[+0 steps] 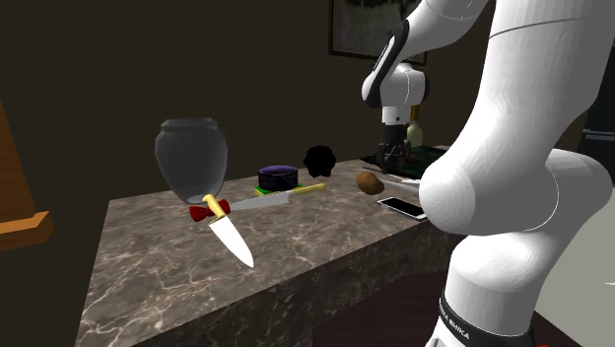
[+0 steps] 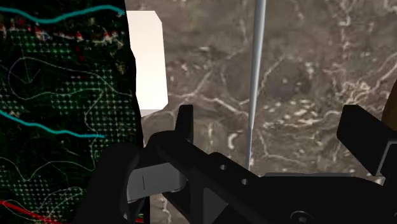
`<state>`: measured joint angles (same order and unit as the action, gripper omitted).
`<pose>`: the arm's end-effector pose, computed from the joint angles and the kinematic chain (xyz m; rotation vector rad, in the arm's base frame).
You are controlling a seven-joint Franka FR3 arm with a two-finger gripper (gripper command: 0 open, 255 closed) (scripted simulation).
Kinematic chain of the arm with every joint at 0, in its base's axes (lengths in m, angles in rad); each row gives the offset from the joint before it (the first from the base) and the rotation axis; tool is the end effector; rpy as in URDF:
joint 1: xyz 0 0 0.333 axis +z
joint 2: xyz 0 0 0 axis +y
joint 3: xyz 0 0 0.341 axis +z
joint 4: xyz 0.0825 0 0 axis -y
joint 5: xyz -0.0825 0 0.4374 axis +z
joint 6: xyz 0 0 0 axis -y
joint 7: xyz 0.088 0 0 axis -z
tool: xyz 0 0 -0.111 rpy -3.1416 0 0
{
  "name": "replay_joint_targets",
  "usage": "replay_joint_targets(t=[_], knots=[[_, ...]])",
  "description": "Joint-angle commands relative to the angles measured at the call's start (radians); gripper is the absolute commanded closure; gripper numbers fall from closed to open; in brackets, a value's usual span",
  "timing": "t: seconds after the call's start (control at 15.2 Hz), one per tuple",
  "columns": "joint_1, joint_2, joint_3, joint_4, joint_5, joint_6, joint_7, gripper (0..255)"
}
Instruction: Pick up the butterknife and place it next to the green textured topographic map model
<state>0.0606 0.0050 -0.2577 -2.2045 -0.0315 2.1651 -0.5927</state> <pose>0.5563 -0.1124 0.3644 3.0659 0.6435 -0.0802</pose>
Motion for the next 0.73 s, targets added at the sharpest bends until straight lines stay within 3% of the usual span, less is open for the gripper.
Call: replay_joint_targets(t=[0.0,0.13,0.66], knots=[[0.001,-0.025,0.001,0.027,-0.006,-0.052,0.005,0],[0.003,-0.047,0.003,0.065,-0.011,-0.111,0.009,0],[0.003,-0.047,0.003,0.065,-0.011,-0.111,0.009,0]])
